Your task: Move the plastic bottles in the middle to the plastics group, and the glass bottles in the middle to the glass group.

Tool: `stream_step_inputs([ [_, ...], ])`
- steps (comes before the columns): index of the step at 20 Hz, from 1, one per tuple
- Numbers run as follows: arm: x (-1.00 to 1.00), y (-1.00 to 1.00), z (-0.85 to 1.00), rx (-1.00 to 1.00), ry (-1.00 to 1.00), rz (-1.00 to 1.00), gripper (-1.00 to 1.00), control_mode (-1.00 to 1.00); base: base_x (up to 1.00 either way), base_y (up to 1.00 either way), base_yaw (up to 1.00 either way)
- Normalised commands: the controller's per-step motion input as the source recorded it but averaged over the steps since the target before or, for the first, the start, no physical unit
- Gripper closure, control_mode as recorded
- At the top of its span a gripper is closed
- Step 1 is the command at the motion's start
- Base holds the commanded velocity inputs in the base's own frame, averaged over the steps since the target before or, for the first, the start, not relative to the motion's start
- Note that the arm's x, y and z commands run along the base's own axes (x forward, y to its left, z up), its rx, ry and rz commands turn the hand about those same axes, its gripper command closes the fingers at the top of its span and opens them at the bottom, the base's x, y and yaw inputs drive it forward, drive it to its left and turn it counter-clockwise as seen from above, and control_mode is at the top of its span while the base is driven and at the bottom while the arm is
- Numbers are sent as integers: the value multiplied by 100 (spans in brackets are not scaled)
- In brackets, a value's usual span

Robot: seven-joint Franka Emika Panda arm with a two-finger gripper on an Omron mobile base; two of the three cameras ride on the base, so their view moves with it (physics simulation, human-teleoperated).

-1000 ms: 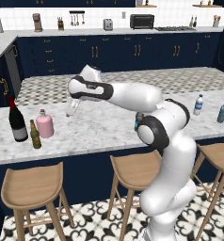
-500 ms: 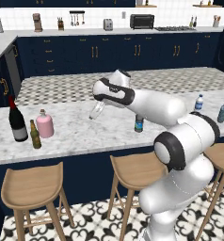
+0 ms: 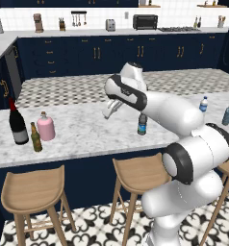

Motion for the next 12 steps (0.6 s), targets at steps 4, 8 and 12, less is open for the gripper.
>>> stream_step_inputs([
  [4, -28, -39, 0, -13, 21, -31, -100, -100, 0, 0, 0],
  [8, -1, -54, 8, -13, 19, -36, -100, -100, 0, 0, 0],
  [12, -1, -75, 6, -10, 7, -39, -100, -100, 0, 0, 0],
])
